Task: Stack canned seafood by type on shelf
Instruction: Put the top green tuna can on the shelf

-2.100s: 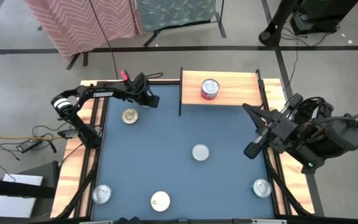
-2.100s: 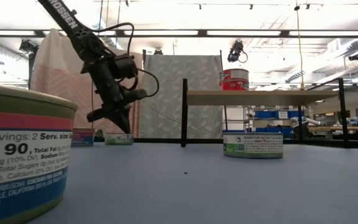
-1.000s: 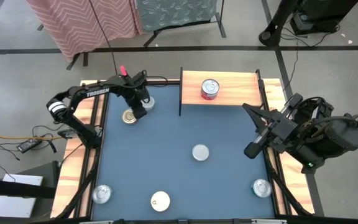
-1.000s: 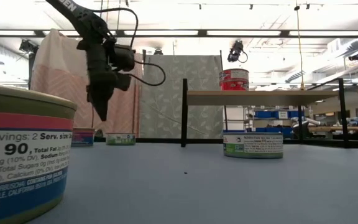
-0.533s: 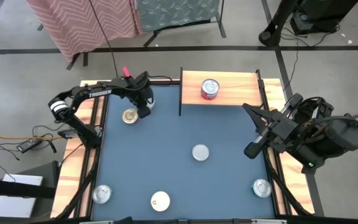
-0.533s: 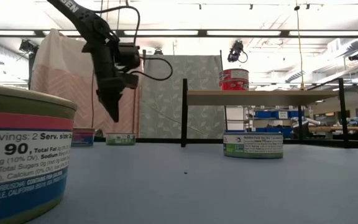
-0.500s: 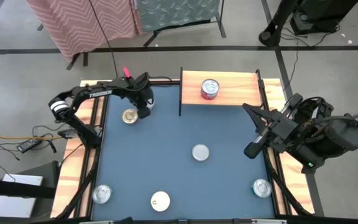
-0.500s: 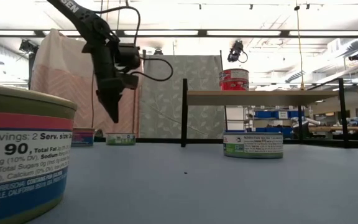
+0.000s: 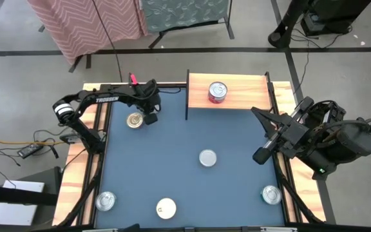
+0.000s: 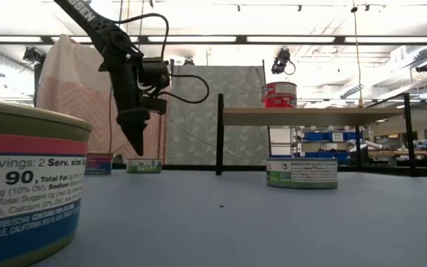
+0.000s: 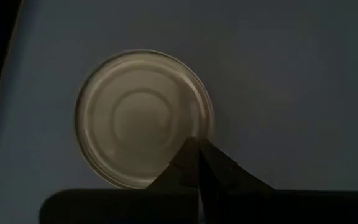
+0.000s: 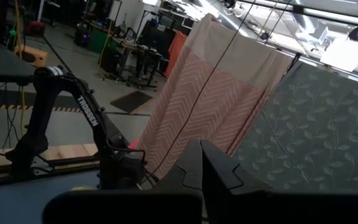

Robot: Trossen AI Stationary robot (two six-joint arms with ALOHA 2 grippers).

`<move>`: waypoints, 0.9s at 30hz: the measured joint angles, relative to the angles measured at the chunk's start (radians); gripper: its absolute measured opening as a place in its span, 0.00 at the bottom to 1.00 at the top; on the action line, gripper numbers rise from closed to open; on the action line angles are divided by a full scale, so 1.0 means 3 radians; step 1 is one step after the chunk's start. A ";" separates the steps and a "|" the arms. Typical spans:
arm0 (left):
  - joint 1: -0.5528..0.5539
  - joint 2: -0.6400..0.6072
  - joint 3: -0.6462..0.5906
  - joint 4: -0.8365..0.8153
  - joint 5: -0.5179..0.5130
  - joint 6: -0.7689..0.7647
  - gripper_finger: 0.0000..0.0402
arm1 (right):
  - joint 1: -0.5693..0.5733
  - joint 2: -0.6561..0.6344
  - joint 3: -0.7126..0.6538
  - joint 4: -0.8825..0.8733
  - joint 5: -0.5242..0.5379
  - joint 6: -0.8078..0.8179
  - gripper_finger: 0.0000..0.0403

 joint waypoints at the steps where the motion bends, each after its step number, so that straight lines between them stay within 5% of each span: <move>1: 0.0001 0.0000 0.0000 0.0002 0.0019 -0.0001 0.00 | 0.0000 0.0000 -0.0001 0.0000 0.0000 -0.0001 0.01; 21: -0.0022 0.0258 -0.0001 -0.0088 0.0322 -0.0004 0.00 | 0.0000 0.0000 -0.0001 -0.0001 -0.0001 0.0017 0.01; 27: -0.0141 0.0047 -0.0001 -0.0073 0.0369 0.0015 0.00 | 0.0000 0.0000 -0.0001 -0.0001 -0.0001 0.0032 0.01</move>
